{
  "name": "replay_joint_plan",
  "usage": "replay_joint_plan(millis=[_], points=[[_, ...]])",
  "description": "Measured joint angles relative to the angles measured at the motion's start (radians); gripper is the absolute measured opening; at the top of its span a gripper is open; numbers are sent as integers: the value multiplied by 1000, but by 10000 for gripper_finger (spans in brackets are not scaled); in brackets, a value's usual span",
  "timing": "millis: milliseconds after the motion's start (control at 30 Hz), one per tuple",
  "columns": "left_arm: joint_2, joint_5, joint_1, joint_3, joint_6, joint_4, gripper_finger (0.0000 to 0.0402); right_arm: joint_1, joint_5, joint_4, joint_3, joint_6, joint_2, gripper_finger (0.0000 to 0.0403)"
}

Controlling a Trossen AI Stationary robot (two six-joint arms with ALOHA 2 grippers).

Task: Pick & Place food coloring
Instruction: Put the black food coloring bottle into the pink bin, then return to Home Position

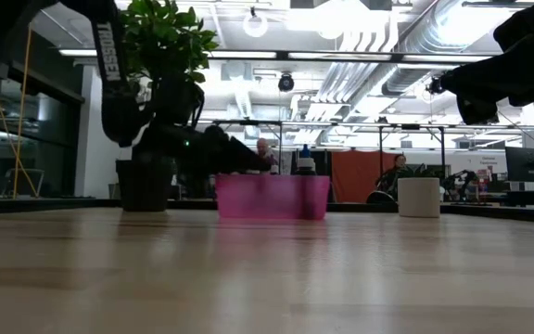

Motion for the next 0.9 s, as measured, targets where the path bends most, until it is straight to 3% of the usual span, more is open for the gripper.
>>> replay_joint_plan(millis=[167, 700, 900], points=[[43, 22, -1, 0, -9, 92, 36, 0, 0, 0, 0, 0, 0, 99], [45, 67, -1, 0, -36, 108, 45, 0, 0, 0, 0, 0, 0, 99], [45, 101, 0, 0, -45, 110, 95, 0, 0, 0, 0, 0, 0, 99]])
